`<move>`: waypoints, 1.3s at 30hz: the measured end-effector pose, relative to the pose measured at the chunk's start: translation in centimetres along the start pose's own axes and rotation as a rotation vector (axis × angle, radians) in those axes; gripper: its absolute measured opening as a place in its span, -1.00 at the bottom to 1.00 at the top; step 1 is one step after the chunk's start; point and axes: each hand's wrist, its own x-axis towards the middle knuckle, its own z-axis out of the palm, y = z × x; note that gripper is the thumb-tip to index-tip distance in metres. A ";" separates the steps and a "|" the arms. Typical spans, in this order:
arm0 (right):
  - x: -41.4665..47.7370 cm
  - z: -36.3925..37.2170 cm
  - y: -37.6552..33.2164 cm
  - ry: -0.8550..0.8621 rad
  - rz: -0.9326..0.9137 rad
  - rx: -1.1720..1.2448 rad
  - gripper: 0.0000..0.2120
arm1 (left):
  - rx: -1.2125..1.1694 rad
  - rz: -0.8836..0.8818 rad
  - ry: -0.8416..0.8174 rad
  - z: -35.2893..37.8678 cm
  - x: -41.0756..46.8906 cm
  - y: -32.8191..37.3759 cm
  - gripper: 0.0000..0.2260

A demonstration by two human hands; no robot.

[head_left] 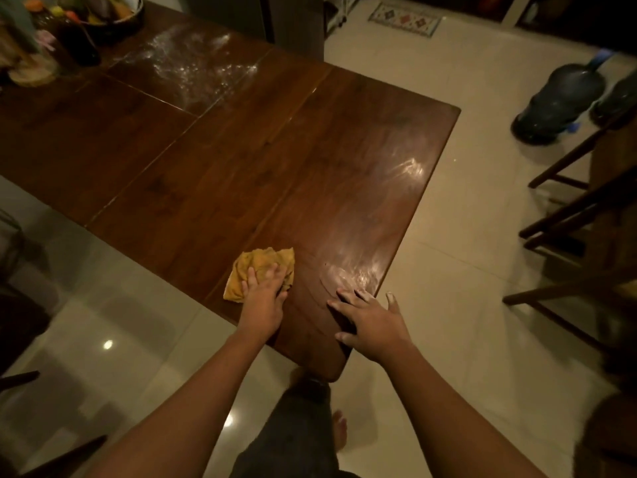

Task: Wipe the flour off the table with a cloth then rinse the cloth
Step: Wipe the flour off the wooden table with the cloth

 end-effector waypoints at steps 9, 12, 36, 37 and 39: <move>5.2 -4.5 6.6 -0.006 0.010 0.004 -0.41 | -0.104 -0.137 0.131 1.0 4.7 4.9 -0.61; 7.0 -6.7 9.6 -0.009 -0.051 -0.075 -0.42 | -0.084 -0.231 0.161 1.0 9.3 8.1 -0.59; 25.4 -25.9 32.5 -0.107 -0.153 -0.239 -0.39 | -0.016 -0.489 0.054 5.8 20.0 29.5 -0.53; 26.3 -27.0 33.4 -0.128 -0.164 -0.250 -0.39 | -0.016 -0.531 0.046 5.7 20.9 30.3 -0.53; 28.0 -28.8 34.8 -0.157 -0.206 -0.275 -0.40 | 0.003 -0.573 0.034 5.5 22.5 31.8 -0.52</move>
